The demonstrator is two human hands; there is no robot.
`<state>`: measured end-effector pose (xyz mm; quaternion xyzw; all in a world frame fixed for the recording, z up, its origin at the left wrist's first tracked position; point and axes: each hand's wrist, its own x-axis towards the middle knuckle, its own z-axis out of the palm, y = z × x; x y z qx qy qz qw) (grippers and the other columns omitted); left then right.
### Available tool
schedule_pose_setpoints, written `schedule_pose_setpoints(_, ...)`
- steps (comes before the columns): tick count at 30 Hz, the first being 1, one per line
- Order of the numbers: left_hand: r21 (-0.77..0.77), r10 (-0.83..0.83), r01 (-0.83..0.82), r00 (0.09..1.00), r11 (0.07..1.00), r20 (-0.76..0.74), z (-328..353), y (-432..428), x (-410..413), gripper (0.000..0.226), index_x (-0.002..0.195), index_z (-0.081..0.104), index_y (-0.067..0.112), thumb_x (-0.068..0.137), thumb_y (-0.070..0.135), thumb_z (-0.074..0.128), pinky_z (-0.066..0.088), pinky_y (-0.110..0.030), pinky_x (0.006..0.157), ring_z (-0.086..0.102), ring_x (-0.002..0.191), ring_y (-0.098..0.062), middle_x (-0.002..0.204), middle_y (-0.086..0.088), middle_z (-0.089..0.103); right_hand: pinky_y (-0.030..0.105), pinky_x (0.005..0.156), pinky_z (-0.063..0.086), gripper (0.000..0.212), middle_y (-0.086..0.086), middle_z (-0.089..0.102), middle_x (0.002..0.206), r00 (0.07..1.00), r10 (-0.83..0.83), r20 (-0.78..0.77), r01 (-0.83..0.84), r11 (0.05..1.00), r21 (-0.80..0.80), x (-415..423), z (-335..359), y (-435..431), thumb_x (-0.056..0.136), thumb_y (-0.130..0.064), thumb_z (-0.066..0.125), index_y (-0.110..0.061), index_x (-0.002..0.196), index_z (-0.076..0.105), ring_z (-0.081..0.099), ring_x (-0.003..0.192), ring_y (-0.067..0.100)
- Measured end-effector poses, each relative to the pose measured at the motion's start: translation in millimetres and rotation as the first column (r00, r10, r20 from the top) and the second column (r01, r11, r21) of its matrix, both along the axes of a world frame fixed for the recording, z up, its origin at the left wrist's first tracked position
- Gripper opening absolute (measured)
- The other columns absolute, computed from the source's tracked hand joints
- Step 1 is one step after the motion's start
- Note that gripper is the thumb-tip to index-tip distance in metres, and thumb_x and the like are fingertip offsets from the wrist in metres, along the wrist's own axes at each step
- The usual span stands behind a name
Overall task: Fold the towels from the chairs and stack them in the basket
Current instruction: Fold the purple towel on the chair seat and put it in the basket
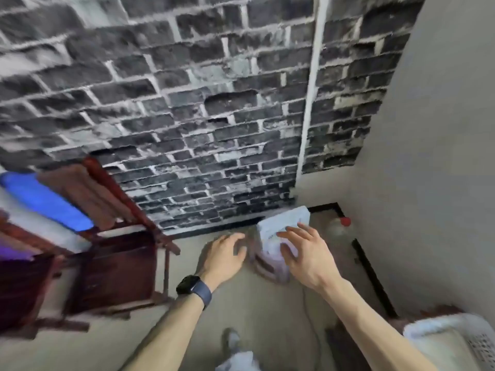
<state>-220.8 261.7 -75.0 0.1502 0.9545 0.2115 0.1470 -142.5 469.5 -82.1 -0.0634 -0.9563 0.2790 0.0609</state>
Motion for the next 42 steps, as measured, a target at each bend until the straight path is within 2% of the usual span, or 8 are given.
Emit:
schedule_pose_setpoints(5, 0.016, 0.369, -0.37, 0.92, 0.929, -0.13, 35.5, -159.3, 6.4, 0.036, 0.129, 0.062, 0.027, 0.094, 0.028, 0.06, 0.044, -0.03, 0.09, 0.063, 0.112, -0.024, 0.12, -0.002, 0.07, 0.04, 0.102, 0.046, 0.029, 0.002, 0.074, 0.114, 0.941, 0.329, -0.081, -0.327, 0.944, 0.032, -66.1, 30.5, -117.2, 0.084, -0.02, 0.067, -0.02, 0.112, 0.074, 0.062, 0.115, 0.034)
schedule_pose_setpoints(8, 0.033, 0.552, -0.556, 0.815, 0.831, -0.176, 45.0, -250.3, 25.3, 0.034, 0.126, 0.063, 0.032, 0.093, 0.036, 0.059, 0.048, -0.032, 0.092, 0.063, 0.113, -0.022, 0.12, 0.003, 0.07, 0.04, 0.107, 0.044, 0.035, -0.003, 0.071, 0.121, 0.875, 0.479, -0.074, -0.479, 0.878, 0.023, -93.6, 42.3, -195.6, 0.09, -0.035, 0.054, -0.024, 0.119, 0.071, 0.057, 0.123, 0.029)
schedule_pose_setpoints(13, 0.049, 0.72, -0.724, 0.673, 0.688, -0.168, 54.6, -388.6, 48.9, 0.037, 0.132, 0.058, 0.034, 0.096, 0.04, 0.054, 0.049, -0.033, 0.094, 0.061, 0.116, -0.022, 0.127, 0.003, 0.066, 0.042, 0.107, 0.044, 0.035, -0.009, 0.064, 0.13, 0.754, 0.652, -0.079, -0.653, 0.757, 0.024, -124.7, 53.8, -331.1, 0.094, -0.038, 0.049, -0.034, 0.125, 0.063, 0.046, 0.132, 0.021)
schedule_pose_setpoints(17, 0.089, 0.79, -0.79, 0.587, 0.607, -0.176, 55.3, -490.6, 54.0, 0.038, 0.134, 0.057, 0.03, 0.096, 0.039, 0.054, 0.049, -0.035, 0.096, 0.06, 0.116, -0.022, 0.126, 0.0, 0.065, 0.036, 0.111, 0.039, 0.038, -0.011, 0.063, 0.131, 0.685, 0.723, -0.091, -0.724, 0.689, 0.02, -146.6, 58.0, -443.6, 0.093, -0.04, 0.049, -0.034, 0.127, 0.064, 0.046, 0.133, 0.019)
schedule_pose_setpoints(23, 0.123, 0.844, -0.837, 0.516, 0.533, -0.147, 63.8, -617.0, 49.8, 0.038, 0.134, 0.055, 0.028, 0.097, 0.036, 0.055, 0.047, -0.035, 0.097, 0.059, 0.116, -0.022, 0.128, -0.002, 0.064, 0.019, 0.101, 0.034, 0.029, -0.005, 0.071, 0.117, 0.598, 0.789, -0.143, -0.797, 0.604, -0.002, -169.6, 68.7, -597.0, 0.09, -0.02, 0.067, -0.024, 0.119, 0.07, 0.055, 0.115, 0.016)
schedule_pose_setpoints(28, 0.088, 0.867, -0.867, 0.477, 0.491, -0.141, 54.4, -704.1, 28.5, 0.039, 0.137, 0.052, 0.03, 0.099, 0.038, 0.05, 0.044, -0.032, 0.096, 0.059, 0.118, -0.021, 0.131, 0.0, 0.063, 0.033, 0.1, 0.047, 0.031, -0.009, 0.067, 0.117, 0.518, 0.853, -0.063, -0.856, 0.517, -0.023, -196.7, 54.3, -700.0, 0.094, -0.028, 0.059, -0.03, 0.124, 0.066, 0.058, 0.115, 0.018)
schedule_pose_setpoints(36, 0.087, 0.9, -0.896, 0.431, 0.435, -0.065, 24.6, -844.3, -45.8, 0.04, 0.138, 0.048, 0.035, 0.099, 0.039, 0.047, 0.04, -0.027, 0.09, 0.057, 0.117, -0.017, 0.133, 0.004, 0.059, 0.04, 0.112, 0.039, 0.033, -0.016, 0.062, 0.127, 0.434, 0.9, 0.036, -0.9, 0.435, -0.031, -276.6, 21.5, -863.6, 0.099, -0.033, 0.053, -0.036, 0.131, 0.06, 0.046, 0.131, 0.015)
schedule_pose_setpoints(42, 0.099, 0.901, -0.896, 0.426, 0.433, -0.086, 23.3, -958.9, -138.8, 0.039, 0.136, 0.053, 0.032, 0.098, 0.039, 0.05, 0.047, -0.035, 0.099, 0.057, 0.121, -0.016, 0.13, 0.008, 0.062, 0.016, 0.102, 0.027, 0.031, -0.012, 0.066, 0.124, 0.465, 0.884, 0.035, -0.884, 0.467, -0.036, -367.1, 13.0, -994.1, 0.098, -0.028, 0.058, -0.027, 0.128, 0.066, 0.05, 0.124, 0.011)
